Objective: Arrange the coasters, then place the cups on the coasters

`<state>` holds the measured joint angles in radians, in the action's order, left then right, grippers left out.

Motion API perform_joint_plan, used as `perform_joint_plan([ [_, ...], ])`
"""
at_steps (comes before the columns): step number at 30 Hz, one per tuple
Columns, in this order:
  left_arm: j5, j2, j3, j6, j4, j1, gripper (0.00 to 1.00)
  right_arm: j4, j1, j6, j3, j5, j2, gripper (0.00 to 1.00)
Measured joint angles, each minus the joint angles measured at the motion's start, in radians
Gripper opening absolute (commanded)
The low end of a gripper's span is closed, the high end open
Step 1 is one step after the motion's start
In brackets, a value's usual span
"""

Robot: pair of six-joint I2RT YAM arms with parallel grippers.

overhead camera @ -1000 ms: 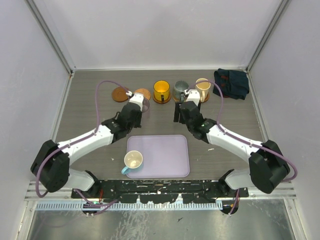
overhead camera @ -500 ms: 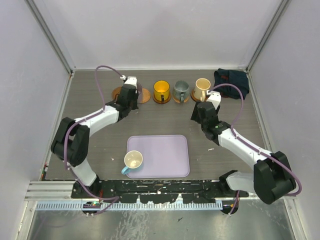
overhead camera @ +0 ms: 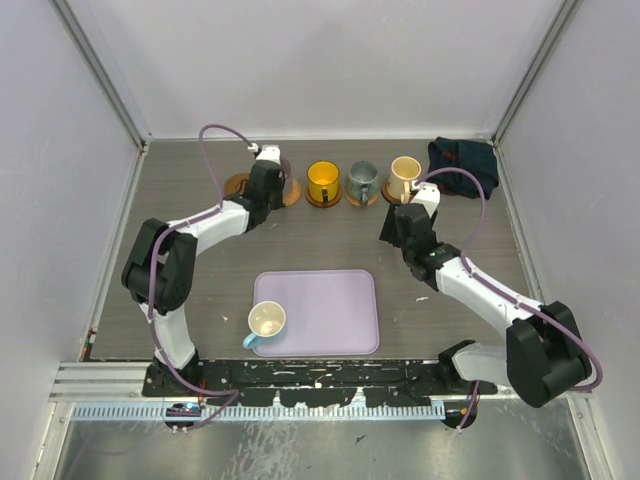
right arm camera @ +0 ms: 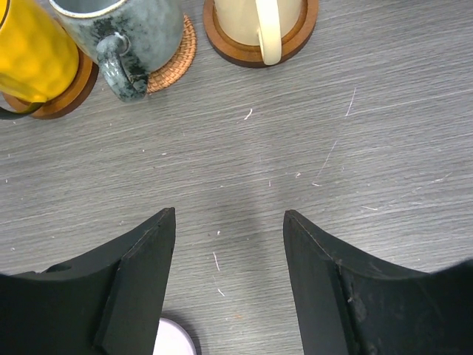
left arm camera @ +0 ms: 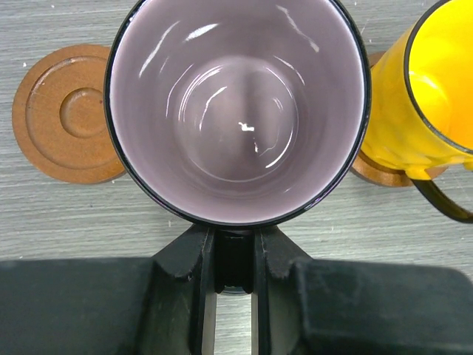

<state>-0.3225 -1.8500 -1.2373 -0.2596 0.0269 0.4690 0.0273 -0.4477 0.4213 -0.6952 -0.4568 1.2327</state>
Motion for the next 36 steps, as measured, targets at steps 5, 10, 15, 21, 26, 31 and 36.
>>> perform_joint_plan([
  [5, 0.0, -0.025, -0.05, -0.021, -0.023, 0.0, 0.05, -0.006, 0.0, 0.0, 0.0, 0.017, 0.009, 0.65],
  [10, -0.005, -0.048, -0.108, -0.04, -0.055, 0.005, 0.05, -0.01, 0.0, 0.0, 0.0, 0.028, 0.011, 0.65],
  [15, -0.01, -0.064, -0.136, -0.06, -0.08, 0.009, 0.04, -0.013, 0.0, 0.0, 0.0, 0.036, 0.011, 0.65],
  [21, -0.016, -0.084, -0.137, -0.076, -0.116, 0.014, 0.04, -0.018, 0.0, 0.0, 0.0, 0.041, 0.017, 0.64],
  [26, -0.015, -0.099, -0.137, -0.088, -0.14, 0.016, 0.04, -0.019, 0.0, 0.001, 0.0, 0.048, 0.027, 0.64],
  [31, -0.015, -0.109, -0.15, -0.092, -0.155, 0.016, 0.04, -0.019, 0.0, 0.001, 0.0, 0.058, 0.027, 0.64],
  [36, -0.015, -0.114, -0.156, -0.092, -0.155, 0.016, 0.04, -0.02, 0.0, 0.001, 0.0, 0.063, 0.033, 0.64],
])
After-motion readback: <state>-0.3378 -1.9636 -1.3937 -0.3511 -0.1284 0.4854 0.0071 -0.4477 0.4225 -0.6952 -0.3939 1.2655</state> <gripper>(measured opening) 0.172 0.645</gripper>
